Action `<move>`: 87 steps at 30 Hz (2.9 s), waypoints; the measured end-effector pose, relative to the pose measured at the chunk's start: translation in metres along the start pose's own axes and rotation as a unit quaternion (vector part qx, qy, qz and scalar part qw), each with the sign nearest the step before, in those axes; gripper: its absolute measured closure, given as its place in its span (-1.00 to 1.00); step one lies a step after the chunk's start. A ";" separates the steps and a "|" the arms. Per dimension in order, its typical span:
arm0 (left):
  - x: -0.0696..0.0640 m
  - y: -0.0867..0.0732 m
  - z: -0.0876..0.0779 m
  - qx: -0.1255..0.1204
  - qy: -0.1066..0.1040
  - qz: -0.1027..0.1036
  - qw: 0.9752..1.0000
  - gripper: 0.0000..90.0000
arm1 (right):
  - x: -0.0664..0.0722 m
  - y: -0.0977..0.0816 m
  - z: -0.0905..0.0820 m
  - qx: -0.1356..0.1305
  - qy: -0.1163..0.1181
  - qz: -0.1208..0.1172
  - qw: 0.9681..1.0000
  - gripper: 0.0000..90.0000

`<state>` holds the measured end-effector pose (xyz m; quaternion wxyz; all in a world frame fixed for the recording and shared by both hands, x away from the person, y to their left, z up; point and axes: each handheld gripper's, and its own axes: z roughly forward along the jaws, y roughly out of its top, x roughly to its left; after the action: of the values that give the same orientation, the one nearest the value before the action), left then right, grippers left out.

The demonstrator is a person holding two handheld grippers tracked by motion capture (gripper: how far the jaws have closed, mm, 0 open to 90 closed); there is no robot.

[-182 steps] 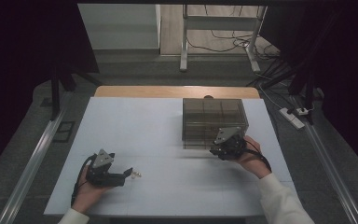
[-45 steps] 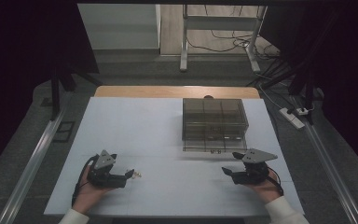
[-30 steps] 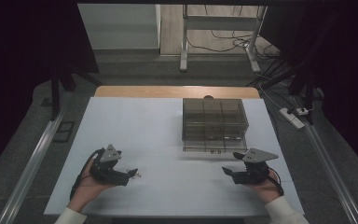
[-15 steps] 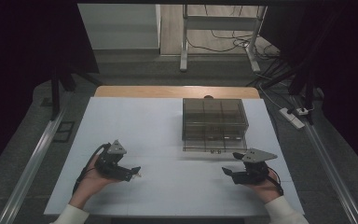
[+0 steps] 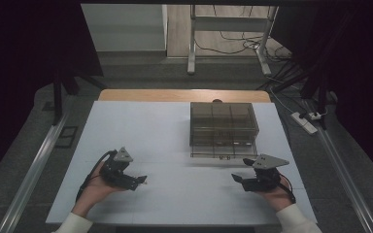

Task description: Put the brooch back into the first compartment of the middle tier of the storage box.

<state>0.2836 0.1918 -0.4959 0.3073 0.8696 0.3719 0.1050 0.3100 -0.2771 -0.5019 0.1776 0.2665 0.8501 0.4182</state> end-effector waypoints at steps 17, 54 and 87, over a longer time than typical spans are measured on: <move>0.005 0.013 0.007 0.065 -0.024 0.042 0.997 -0.78 | 0.000 0.000 0.001 0.007 -0.001 0.000 1.000 -0.42; 0.003 0.004 0.035 0.120 -0.046 0.080 0.988 -0.28 | -0.001 -0.001 0.002 0.012 -0.005 -0.003 1.000 -0.41; 0.004 0.003 0.010 0.015 -0.042 0.041 0.998 0.76 | -0.001 -0.001 0.002 0.012 -0.007 -0.005 1.000 -0.41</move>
<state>0.2922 0.1890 -0.5018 0.3047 0.8925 0.3241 0.0748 0.3116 -0.2774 -0.5036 0.1826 0.2671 0.8552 0.4049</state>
